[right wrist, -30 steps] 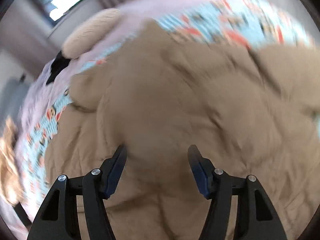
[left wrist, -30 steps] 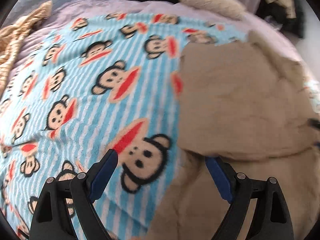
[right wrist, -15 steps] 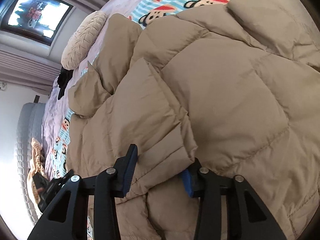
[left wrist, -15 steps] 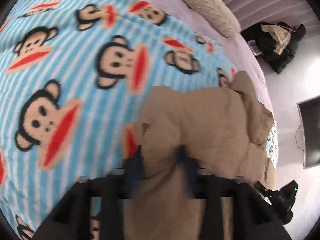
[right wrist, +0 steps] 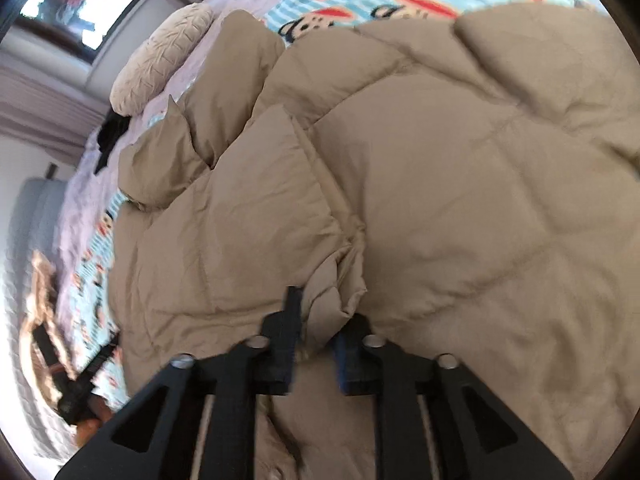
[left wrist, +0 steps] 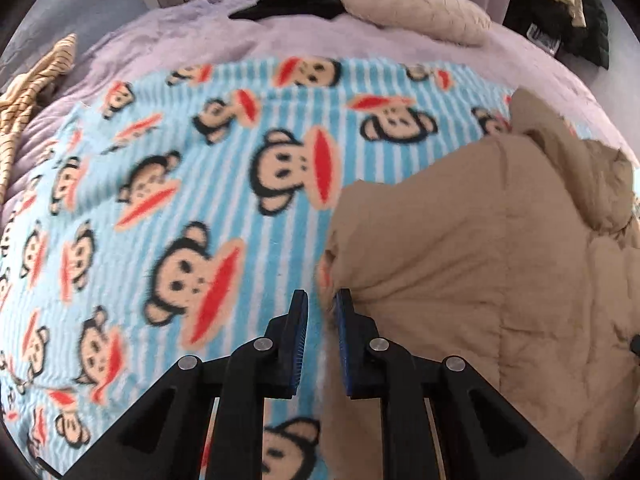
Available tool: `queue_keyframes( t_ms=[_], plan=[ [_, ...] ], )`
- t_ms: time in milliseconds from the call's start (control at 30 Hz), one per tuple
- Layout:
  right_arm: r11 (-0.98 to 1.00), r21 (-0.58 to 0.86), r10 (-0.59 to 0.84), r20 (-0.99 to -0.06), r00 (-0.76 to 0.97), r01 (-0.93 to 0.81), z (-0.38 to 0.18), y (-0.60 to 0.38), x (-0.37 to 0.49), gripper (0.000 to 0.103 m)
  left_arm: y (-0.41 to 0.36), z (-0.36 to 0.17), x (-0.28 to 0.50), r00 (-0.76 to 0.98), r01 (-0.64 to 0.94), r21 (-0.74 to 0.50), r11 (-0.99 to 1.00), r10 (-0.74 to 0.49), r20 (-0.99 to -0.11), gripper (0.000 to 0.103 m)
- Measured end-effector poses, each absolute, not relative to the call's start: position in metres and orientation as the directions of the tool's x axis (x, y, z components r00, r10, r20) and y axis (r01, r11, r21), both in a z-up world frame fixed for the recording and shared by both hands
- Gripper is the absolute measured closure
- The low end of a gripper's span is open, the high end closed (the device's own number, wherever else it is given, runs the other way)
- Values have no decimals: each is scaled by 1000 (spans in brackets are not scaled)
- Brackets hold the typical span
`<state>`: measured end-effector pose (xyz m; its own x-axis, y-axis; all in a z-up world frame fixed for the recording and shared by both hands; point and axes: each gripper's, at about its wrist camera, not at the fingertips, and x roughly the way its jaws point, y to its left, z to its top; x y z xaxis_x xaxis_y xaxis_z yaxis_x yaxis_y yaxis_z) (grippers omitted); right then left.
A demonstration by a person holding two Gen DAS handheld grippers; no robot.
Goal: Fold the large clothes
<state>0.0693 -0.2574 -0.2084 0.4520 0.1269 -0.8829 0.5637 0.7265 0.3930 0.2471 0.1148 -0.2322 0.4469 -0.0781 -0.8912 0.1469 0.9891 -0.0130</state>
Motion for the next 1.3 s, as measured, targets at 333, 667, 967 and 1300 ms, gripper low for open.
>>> queue_keyframes(
  t_ms=[333,667,967,1300],
  plan=[
    [864,262,3,-857,516,430,-159,-245,51,80,100,-207,206,431,245,-43,969,-149,-890,87],
    [831,297,68,-894,444,471,-188,-262,60,80,72,-218,181,392,255,0,967,-103,-914,87],
    [747,410,137,-865,483,523,-172,-301,-3,52,27,-189,147,385,310,-21,950,-146,-911,86],
    [657,469,146,-847,511,590,-170,-353,-58,34,-61,-180,109,361,403,-40,914,-199,-911,0]
  ],
)
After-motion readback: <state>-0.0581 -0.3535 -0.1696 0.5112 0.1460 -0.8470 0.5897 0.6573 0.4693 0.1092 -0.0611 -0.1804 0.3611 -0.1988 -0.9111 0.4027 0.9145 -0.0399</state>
